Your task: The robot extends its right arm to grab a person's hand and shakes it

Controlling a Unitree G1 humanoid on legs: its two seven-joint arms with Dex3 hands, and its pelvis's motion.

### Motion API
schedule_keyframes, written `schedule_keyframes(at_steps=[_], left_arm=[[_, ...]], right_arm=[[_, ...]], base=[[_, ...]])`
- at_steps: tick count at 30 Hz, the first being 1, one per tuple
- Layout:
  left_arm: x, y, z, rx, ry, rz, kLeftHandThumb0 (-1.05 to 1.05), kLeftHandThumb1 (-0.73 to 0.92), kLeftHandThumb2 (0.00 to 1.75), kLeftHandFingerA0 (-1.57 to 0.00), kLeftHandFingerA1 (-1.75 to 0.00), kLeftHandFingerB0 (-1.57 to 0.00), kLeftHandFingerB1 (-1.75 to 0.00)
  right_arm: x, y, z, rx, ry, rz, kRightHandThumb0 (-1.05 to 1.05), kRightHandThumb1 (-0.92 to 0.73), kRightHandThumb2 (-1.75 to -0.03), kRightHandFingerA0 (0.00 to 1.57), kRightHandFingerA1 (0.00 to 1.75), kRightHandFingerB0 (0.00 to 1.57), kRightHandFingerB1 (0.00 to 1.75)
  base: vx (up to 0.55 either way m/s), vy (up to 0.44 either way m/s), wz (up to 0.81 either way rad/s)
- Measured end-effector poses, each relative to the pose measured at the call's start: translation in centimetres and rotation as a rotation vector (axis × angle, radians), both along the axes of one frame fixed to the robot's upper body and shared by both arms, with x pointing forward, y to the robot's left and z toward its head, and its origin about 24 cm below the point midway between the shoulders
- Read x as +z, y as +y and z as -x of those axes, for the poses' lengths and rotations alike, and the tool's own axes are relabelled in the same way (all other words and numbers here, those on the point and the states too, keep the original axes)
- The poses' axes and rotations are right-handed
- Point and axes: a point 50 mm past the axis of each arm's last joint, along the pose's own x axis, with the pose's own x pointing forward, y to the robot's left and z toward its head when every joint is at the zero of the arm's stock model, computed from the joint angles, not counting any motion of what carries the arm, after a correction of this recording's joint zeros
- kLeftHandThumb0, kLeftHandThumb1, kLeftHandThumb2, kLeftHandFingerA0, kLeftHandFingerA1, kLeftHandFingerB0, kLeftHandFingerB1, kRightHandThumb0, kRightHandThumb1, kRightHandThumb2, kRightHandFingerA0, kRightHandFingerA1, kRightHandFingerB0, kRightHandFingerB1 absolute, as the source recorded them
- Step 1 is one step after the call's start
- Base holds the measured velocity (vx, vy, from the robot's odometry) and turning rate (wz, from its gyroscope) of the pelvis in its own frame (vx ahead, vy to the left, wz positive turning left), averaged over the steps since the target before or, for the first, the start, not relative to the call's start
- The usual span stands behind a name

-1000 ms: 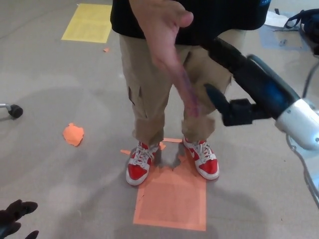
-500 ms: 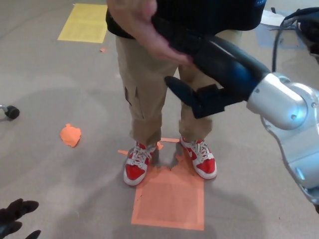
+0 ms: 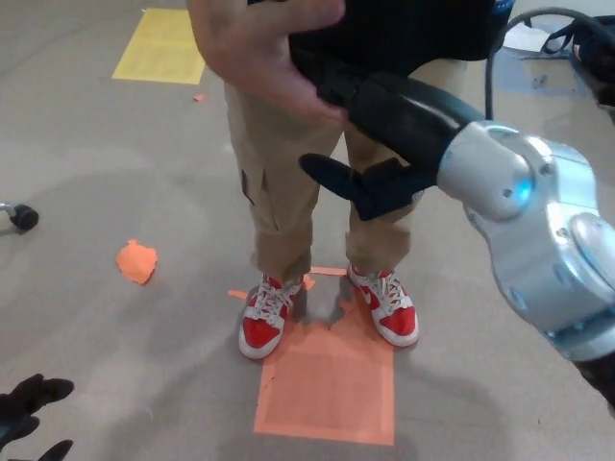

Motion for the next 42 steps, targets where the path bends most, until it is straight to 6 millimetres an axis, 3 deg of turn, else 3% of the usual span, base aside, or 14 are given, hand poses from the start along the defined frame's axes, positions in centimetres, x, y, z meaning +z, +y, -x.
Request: schedule_keyframes(at_steps=[18,19,20,22,24,25,26,29,30,32,33,36,37,42], left_arm=[[0.2,-0.1,-0.1,-0.011,0.0,0.008,-0.34,0.59,1.1,-0.02,-0.47,0.0,-0.47],[0.2,-0.1,-0.2,-0.013,-0.001,0.007,-0.34,0.58,1.1,-0.02,-0.46,0.0,-0.47],[0.2,-0.1,-0.2,-0.016,-0.002,0.007,-0.68,0.72,0.87,-0.2,-0.44,-0.08,-0.38],[0.3,-0.2,-0.3,-0.021,-0.004,0.005,-0.67,0.71,0.88,-0.26,-0.47,-0.08,-0.39],[0.3,-0.3,-0.3,-0.026,-0.006,0.002,-0.68,0.71,0.9,-0.29,-0.49,-0.07,-0.39],[0.3,-0.3,-0.3,-0.029,-0.007,-0.001,-0.67,0.7,0.89,-0.43,-0.57,-0.09,-0.4],[0.3,-0.3,-0.3,-0.032,-0.007,-0.003,-0.67,0.72,0.9,-0.33,-0.53,-0.08,-0.38],[0.3,-0.3,-0.3,-0.033,-0.003,-0.007,-0.68,0.73,0.9,-0.25,-0.49,-0.09,-0.37],[0.3,-0.3,-0.3,-0.033,-0.002,-0.008,-0.66,0.72,0.94,-0.47,-0.64,-0.07,-0.38],[0.3,-0.3,-0.3,-0.035,-0.001,-0.011,-0.67,0.72,0.94,-0.47,-0.64,-0.08,-0.37],[0.3,-0.3,-0.4,-0.037,-0.002,-0.011,-0.63,0.85,0.66,-0.29,-0.4,-0.11,-0.26],[0.4,-0.3,-0.5,-0.041,-0.005,-0.014,-0.68,0.73,0.95,-0.42,-0.59,-0.08,-0.35],[0.4,-0.3,-0.5,-0.042,-0.005,-0.015,-0.69,0.74,0.92,-0.25,-0.49,-0.08,-0.36],[0.4,-0.3,-0.5,-0.042,-0.004,-0.015,-0.69,0.73,0.91,-0.25,-0.49,-0.09,-0.37]], right_arm=[[-1.6,1.0,-3.1,-0.258,-0.006,0.154,-0.88,-0.66,-1.01,0.0,0.42,0.03,0.07],[-1.7,1.2,-3.4,-0.268,-0.005,0.161,-0.81,-0.66,-0.78,0.2,0.47,0.0,0.01],[-1.7,1.3,-3.7,-0.275,-0.004,0.17,-0.82,-0.66,-0.97,0.38,0.57,0.0,0.1],[-2.0,1.5,-4.1,-0.287,-0.003,0.187,-0.73,-0.66,-0.96,0.48,0.58,0.0,0.15],[-2.4,1.6,-4.5,-0.297,-0.003,0.199,-0.55,-0.77,-0.66,0.58,0.47,0.02,0.16],[-2.7,1.6,-4.8,-0.306,-0.005,0.203,-0.32,-0.79,-0.64,0.87,0.83,0.16,0.31],[-2.9,1.6,-5.0,-0.311,-0.007,0.204,-0.2,-0.57,-0.99,0.97,0.96,0.12,0.48],[-3.4,1.4,-5.5,-0.326,-0.034,0.191,-0.17,-0.68,-0.6,0.92,0.73,0.49,0.46],[-3.5,1.2,-5.7,-0.333,-0.046,0.189,-0.14,-0.61,-0.58,0.78,0.62,0.67,0.52],[-3.7,1.0,-6.0,-0.344,-0.068,0.184,-0.16,-0.63,-0.58,0.79,0.62,0.7,0.53],[-3.8,0.8,-6.2,-0.35,-0.081,0.183,-0.19,-0.67,-0.59,0.81,0.62,0.69,0.53],[-4.1,0.4,-6.6,-0.362,-0.12,0.169,-0.19,-0.67,-0.59,0.83,0.64,0.7,0.55],[-4.1,0.3,-6.7,-0.362,-0.141,0.159,-0.18,-0.65,-0.59,0.82,0.73,0.7,0.56],[-4.1,0.1,-6.9,-0.353,-0.218,0.115,-0.17,-0.73,-0.61,0.79,0.71,0.62,0.53]], base=[[0.0,0.0,0.0],[0.0,0.0,0.0],[0.0,0.0,0.0],[0.0,0.0,0.0],[0.0,0.0,0.0],[0.0,0.0,0.0],[0.0,0.0,0.0],[0.0,0.0,0.0],[0.0,0.0,0.0],[0.0,0.0,0.0],[0.0,0.0,0.0],[0.0,0.0,0.0],[0.0,0.0,0.0],[0.0,0.0,0.0]])
